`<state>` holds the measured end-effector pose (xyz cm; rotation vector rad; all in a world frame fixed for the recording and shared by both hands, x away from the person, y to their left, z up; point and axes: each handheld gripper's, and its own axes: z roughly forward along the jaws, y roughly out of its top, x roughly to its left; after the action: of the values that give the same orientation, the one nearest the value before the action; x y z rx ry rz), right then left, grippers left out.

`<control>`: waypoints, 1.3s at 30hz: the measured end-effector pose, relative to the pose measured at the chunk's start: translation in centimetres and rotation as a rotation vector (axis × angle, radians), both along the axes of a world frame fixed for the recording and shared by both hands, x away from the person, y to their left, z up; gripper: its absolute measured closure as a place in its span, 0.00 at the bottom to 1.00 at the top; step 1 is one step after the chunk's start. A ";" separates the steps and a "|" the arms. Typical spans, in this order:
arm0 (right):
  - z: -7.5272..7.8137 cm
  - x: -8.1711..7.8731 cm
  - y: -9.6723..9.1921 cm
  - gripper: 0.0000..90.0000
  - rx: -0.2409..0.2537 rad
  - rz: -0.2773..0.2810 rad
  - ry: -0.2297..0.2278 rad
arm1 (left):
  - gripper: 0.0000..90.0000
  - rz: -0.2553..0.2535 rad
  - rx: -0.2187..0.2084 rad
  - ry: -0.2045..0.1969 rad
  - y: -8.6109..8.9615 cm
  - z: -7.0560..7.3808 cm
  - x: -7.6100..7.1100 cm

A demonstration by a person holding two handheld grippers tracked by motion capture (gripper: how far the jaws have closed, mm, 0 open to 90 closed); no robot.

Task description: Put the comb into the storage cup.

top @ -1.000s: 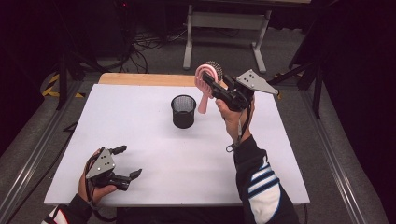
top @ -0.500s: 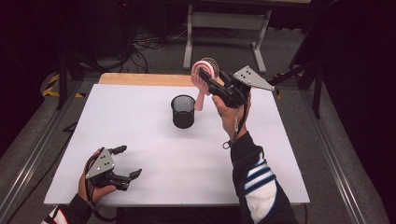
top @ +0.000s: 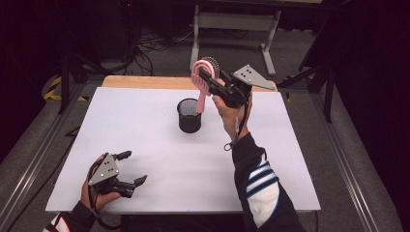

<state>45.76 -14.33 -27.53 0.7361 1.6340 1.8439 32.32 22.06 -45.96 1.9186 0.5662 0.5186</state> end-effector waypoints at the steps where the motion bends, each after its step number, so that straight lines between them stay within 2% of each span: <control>1: 0.0 0.0 0.0 0.71 0.000 0.000 0.000 | 0.06 0.000 0.000 0.000 0.0 0.0 0.0; 13: -0.7 1.3 1.8 0.71 -0.006 0.002 0.016 | 0.06 -0.007 0.001 0.000 0.0 0.0 -0.1; 27: -2.2 2.3 2.6 0.71 -0.015 -0.009 0.051 | 0.06 -0.002 -0.001 0.000 0.2 0.0 -0.3; 39: -4.8 2.5 3.0 0.71 -0.006 -0.023 0.112 | 0.06 0.001 -0.005 0.004 0.3 0.0 -0.4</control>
<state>48.28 -11.37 -32.28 0.8656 1.6934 1.8097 31.97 22.31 -45.98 1.9153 0.5703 0.5142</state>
